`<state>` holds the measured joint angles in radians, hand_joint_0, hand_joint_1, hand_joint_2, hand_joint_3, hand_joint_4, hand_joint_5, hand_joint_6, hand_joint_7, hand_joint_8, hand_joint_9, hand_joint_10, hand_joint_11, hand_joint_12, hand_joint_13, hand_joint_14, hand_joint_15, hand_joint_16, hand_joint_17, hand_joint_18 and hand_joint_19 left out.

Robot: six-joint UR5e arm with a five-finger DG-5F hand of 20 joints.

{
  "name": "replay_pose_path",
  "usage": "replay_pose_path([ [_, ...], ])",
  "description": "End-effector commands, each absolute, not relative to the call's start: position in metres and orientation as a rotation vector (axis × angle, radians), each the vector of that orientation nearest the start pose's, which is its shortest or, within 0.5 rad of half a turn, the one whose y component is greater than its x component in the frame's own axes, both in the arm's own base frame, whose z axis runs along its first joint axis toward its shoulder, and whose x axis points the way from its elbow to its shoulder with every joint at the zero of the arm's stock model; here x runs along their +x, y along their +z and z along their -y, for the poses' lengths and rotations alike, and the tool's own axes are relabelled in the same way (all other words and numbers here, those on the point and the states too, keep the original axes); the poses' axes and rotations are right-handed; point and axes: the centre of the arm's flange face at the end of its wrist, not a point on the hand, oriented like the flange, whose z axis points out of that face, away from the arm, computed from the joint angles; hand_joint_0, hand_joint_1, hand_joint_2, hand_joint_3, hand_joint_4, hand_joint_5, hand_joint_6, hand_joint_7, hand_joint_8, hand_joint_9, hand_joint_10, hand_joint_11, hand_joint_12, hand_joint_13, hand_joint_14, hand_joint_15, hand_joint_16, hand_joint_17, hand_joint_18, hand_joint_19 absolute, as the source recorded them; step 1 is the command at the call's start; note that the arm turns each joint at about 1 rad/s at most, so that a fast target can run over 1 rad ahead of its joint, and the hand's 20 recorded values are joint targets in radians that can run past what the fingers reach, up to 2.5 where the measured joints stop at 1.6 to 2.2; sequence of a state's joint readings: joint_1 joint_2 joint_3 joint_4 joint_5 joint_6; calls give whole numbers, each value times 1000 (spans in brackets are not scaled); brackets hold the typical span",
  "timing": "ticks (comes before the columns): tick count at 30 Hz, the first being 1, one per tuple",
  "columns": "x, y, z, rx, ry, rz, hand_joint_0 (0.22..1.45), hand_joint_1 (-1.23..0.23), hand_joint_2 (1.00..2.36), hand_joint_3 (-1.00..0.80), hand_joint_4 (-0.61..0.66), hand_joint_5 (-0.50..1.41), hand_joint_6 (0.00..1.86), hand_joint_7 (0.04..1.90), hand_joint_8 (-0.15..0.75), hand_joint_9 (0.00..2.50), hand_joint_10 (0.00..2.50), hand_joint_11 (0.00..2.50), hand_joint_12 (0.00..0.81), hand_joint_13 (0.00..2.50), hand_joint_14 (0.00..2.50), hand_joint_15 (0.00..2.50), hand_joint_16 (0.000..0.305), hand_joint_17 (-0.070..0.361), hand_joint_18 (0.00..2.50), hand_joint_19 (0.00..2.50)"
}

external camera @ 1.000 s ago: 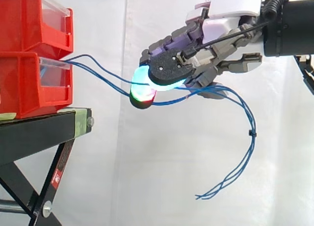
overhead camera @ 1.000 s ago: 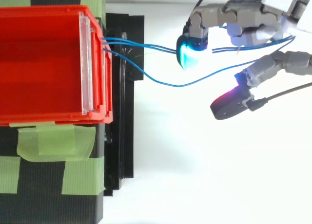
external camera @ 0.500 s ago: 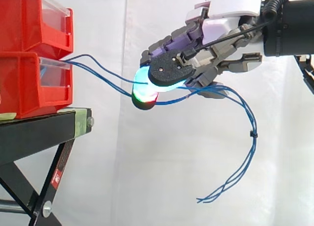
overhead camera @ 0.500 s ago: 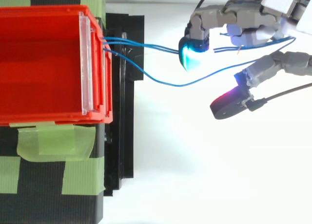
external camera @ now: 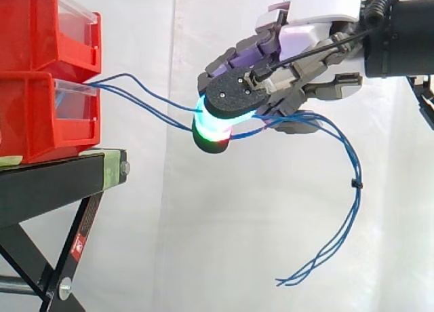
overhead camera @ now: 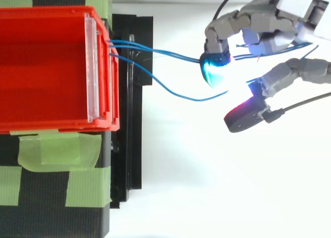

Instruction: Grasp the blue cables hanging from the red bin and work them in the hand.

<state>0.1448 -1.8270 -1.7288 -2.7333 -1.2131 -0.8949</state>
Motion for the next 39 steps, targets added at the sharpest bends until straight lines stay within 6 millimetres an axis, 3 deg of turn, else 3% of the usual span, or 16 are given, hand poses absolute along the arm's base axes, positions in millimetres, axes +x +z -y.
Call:
replay_pose_path([
  [1, 578, 316, 85, 681, 360, -1435, 902, -711, 1013, -683, 196, 336, 702, 1239, 425, 657, 2500, 2500, 464, 732, 2500, 1593, 49, 111, 1487, 1483],
  [7, 578, 316, 83, 682, 366, -1433, 884, -717, 1018, -519, 144, 366, 708, 1269, 404, 677, 2500, 2500, 460, 745, 2500, 1590, 49, 110, 1496, 1449],
  [18, 582, 322, 74, 710, 439, -1399, 893, -707, 1017, -529, 135, 375, 707, 1288, 397, 634, 2500, 2500, 474, 724, 2500, 1535, 50, 112, 1452, 1439],
  [26, 591, 338, 56, 853, 712, -1322, 914, -706, 1014, -588, 145, 372, 703, 1288, 370, 592, 2500, 2500, 481, 639, 2500, 1332, 51, 115, 1286, 1484],
  [28, 592, 338, 53, 905, 785, -1293, 918, -707, 1014, -606, 152, 377, 685, 1297, 356, 589, 2500, 2500, 479, 667, 2198, 1304, 52, 117, 1235, 1515],
  [32, 594, 340, 50, 960, 866, -1246, 922, -707, 1014, -623, 151, 383, 650, 1324, 339, 590, 2500, 2500, 482, 674, 1973, 1296, 52, 117, 1196, 1540],
  [33, 594, 340, 49, 979, 886, -1240, 924, -707, 1013, -632, 152, 384, 648, 1326, 340, 582, 2500, 2500, 481, 696, 1750, 1280, 53, 119, 1183, 1540],
  [37, 594, 339, 47, 1023, 938, -1217, 926, -708, 1013, -638, 144, 391, 623, 1341, 352, 583, 2500, 2122, 476, 779, 1040, 1358, 54, 121, 1095, 1496],
  [39, 593, 339, 45, 1042, 959, -1209, 926, -707, 1012, -640, 140, 391, 620, 1343, 349, 594, 2500, 2069, 478, 793, 893, 1388, 54, 121, 1086, 1492],
])
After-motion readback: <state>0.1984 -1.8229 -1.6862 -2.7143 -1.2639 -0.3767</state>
